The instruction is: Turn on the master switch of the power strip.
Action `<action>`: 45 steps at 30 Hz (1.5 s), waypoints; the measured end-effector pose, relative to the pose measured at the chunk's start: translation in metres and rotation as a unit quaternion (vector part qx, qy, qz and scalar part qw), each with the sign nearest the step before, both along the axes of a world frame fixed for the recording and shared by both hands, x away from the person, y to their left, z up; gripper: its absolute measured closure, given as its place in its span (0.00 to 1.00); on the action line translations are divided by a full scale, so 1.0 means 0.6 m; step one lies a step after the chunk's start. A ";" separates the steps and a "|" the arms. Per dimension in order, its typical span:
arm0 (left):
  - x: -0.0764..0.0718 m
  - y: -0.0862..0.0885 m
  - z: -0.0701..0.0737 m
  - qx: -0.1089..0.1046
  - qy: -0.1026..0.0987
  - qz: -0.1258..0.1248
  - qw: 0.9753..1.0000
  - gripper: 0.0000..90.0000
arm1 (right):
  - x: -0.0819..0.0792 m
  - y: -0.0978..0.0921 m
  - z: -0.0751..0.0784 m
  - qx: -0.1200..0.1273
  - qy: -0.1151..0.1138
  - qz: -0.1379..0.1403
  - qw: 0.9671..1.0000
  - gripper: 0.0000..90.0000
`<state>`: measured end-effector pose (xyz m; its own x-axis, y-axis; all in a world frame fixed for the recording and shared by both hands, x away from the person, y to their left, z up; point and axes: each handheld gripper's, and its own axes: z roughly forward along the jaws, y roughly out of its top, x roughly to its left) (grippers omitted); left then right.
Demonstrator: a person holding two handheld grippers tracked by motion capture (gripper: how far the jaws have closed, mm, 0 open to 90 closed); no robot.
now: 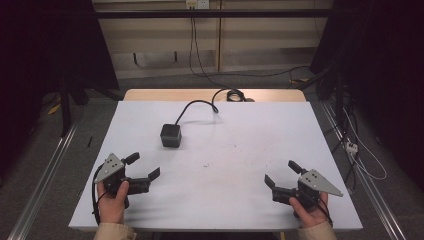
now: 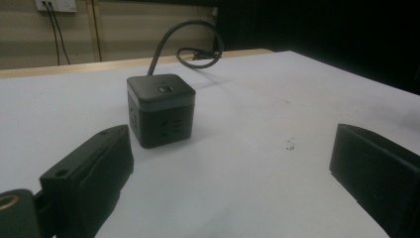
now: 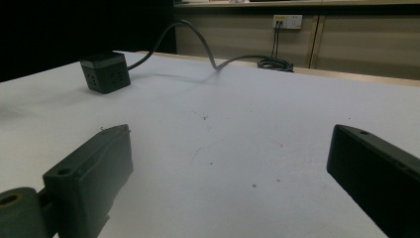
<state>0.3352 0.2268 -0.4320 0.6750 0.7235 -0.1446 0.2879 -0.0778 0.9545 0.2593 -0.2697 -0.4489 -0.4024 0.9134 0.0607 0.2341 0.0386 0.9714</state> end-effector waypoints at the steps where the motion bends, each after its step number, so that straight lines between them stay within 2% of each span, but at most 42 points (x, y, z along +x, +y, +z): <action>1: 0.001 -0.001 0.000 0.000 0.000 0.001 1.000 0.03 | 0.000 -0.001 0.000 0.000 0.000 0.000 1.000 0.04; 6: 0.010 -0.008 0.000 0.003 -0.003 -0.003 1.000 0.03 | -0.002 -0.003 0.000 0.004 0.001 -0.002 1.000 0.04; 9: 0.015 -0.012 0.001 -0.008 -0.008 0.000 1.000 0.03 | -0.004 -0.005 0.001 0.005 -0.001 -0.006 1.000 0.04; 11: 0.019 -0.014 0.000 -0.019 -0.005 0.000 1.000 0.03 | -0.004 -0.006 0.001 0.005 -0.001 -0.006 1.000 0.04; 14: 0.021 -0.014 0.000 -0.023 -0.007 -0.003 1.000 0.03 | -0.006 -0.007 0.001 0.003 -0.002 -0.004 1.000 0.04; 15: 0.022 -0.014 0.001 -0.032 -0.011 -0.002 0.999 0.03 | -0.006 -0.007 0.001 0.003 -0.002 -0.005 1.000 0.04; 18: 0.025 -0.013 0.002 -0.034 -0.017 0.007 0.999 0.03 | -0.006 -0.008 0.001 0.003 -0.002 -0.006 1.000 0.04; 29: 0.040 -0.017 0.003 -0.028 -0.017 0.020 0.999 0.03 | -0.008 -0.008 0.001 0.003 -0.001 -0.008 1.000 0.04; 34: 0.052 -0.023 0.004 -0.013 -0.013 0.027 0.999 0.03 | -0.008 -0.008 0.001 0.002 -0.002 -0.006 1.000 0.04; 45: 0.070 -0.032 0.004 -0.011 -0.010 0.030 0.999 0.03 | -0.007 -0.010 0.000 0.002 -0.002 -0.006 1.000 0.04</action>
<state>0.3771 0.2079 -0.4297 0.6340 0.7589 -0.1487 0.2731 -0.0398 0.9612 0.2548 -0.2755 -0.4487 -0.3913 0.9182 0.0624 0.2314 0.0325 0.9723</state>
